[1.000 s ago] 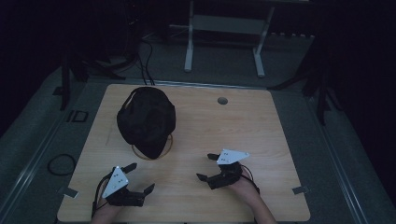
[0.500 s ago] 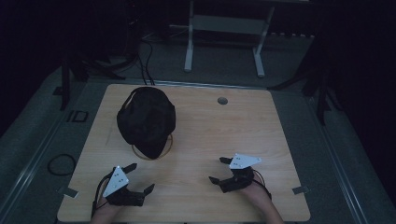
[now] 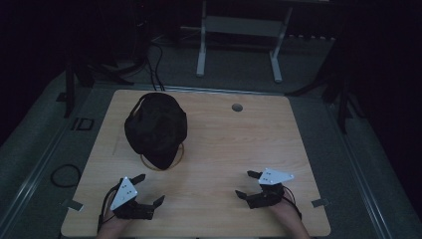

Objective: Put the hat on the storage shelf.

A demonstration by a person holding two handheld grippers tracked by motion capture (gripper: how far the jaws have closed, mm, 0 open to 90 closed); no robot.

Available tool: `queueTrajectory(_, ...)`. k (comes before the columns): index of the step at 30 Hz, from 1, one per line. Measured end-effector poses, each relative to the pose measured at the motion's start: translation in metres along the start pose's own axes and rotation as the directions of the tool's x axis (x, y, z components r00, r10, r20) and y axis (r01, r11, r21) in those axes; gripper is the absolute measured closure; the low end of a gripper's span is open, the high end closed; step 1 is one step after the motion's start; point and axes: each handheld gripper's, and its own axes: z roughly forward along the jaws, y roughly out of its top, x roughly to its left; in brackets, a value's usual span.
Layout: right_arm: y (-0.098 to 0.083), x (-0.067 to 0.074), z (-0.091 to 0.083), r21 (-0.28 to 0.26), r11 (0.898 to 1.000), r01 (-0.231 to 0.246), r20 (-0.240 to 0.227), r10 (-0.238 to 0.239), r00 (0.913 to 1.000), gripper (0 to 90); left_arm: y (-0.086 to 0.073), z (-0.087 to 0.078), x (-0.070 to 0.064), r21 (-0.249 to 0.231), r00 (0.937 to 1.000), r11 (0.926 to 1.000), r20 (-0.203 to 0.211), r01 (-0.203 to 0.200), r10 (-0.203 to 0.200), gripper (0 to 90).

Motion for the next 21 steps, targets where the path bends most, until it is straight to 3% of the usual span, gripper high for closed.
queueTrajectory(9,-0.010,-0.010,-0.011,-0.008,1.000,-0.024,0.041,0.025,0.9989,14.9,0.000,0.000,0.000,0.008,1.0000,1.0000,-0.002,0.001,-0.001,2.2)
queueTrajectory(21,-0.010,-0.012,-0.010,-0.016,1.000,-0.003,0.070,0.004,0.9975,14.9,-0.001,0.000,0.002,0.007,1.0000,1.0000,-0.006,0.006,-0.006,2.2)
